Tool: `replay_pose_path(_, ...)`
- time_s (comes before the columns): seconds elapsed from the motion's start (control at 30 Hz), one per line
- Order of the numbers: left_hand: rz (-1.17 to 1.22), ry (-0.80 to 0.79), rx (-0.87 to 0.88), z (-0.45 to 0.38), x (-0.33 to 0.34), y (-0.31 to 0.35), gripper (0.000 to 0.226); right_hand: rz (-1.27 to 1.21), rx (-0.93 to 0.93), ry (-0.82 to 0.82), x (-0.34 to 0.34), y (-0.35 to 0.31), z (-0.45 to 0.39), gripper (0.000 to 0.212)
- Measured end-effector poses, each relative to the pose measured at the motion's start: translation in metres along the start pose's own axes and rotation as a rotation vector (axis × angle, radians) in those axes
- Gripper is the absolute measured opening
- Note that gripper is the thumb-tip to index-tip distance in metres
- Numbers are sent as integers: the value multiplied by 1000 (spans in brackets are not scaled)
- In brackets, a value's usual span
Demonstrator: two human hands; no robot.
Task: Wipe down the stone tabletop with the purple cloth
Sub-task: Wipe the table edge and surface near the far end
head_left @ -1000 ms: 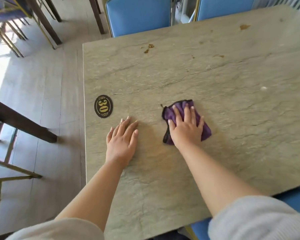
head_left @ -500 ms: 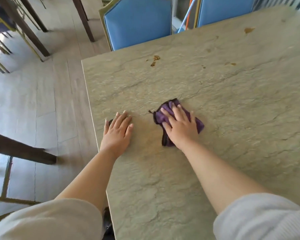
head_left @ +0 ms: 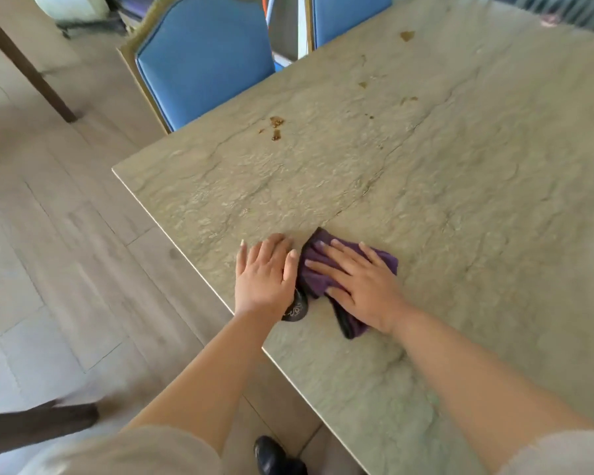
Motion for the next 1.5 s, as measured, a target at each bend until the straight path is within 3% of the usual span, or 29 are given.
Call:
replay_pose_path(0.13, 3, 25, 145, -17, 9, -2, 50, -4, 634, 224, -23, 63, -22, 50)
replay_pose_path(0.23, 21, 72, 149, -14, 6, -1, 53, -83, 877, 198, -17, 74, -57, 55)
replay_pose_path(0.3, 67, 70, 140, -14, 5, -1, 59, -88, 788, 156, -12, 56, -87, 56)
replay_pose_path(0.37, 139, 67, 124, -15, 3, -3, 64, -79, 584, 81, -3, 30, -101, 55)
replay_pose_path(0.5, 175, 69, 132, -14, 3, -4, 64, -74, 230, 91, -4, 7, -60, 50)
replay_pose_path(0.57, 144, 76, 144, -14, 4, -3, 61, -69, 304, 215, -18, 27, -24, 47)
replay_pose_path(0.73, 59, -2, 202, -12, 10, 0, 59, -56, 924, 342, -23, 45, 63, 51)
replay_pose_path(0.8, 143, -72, 172, -13, 10, 0, 58, -110, 878, 265, -12, 20, 54, 57)
replay_pose_path(0.87, 285, -111, 92, -11, 2, 2, 55, -339, 678, 196, -7, -1, 33, 61)
replay_pose_path(0.9, 306, -77, 76, -7, -6, 8, 54, -543, 590, 208, -11, -5, 29, 60)
replay_pose_path(0.97, 192, 66, 180, 7, -25, 39, 50, -828, 537, 404, -33, 5, 45, 57)
replay_pose_path(1.03, 41, 61, 368, 28, -14, 84, 46, -747, 674, 624, -49, 29, 86, 53)
replay_pose_path(1.13, -267, -144, 482, 58, 39, 125, 66, -568, 694, 612, -43, 32, 115, 50)
replay_pose_path(1.27, -392, -143, 419, 28, 51, 108, 76, -495, 611, 550, -33, 28, 116, 50)
replay_pose_path(1.4, -428, -225, 225, -32, 45, 62, 71, -417, 623, 455, -25, 29, 108, 50)
replay_pose_path(1.5, -401, -241, 184, -30, 42, 53, 58, -394, 623, 433, -21, 28, 108, 48)
Point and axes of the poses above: each hand's wrist, its own z-axis away from the middle knuckle, its own x-axis out of the palm, y = z × x, the point moved 10 cm from there along -z, towards the middle knuckle, and after that the axes turned 13 degrees about -z, right-handed, at the moved point
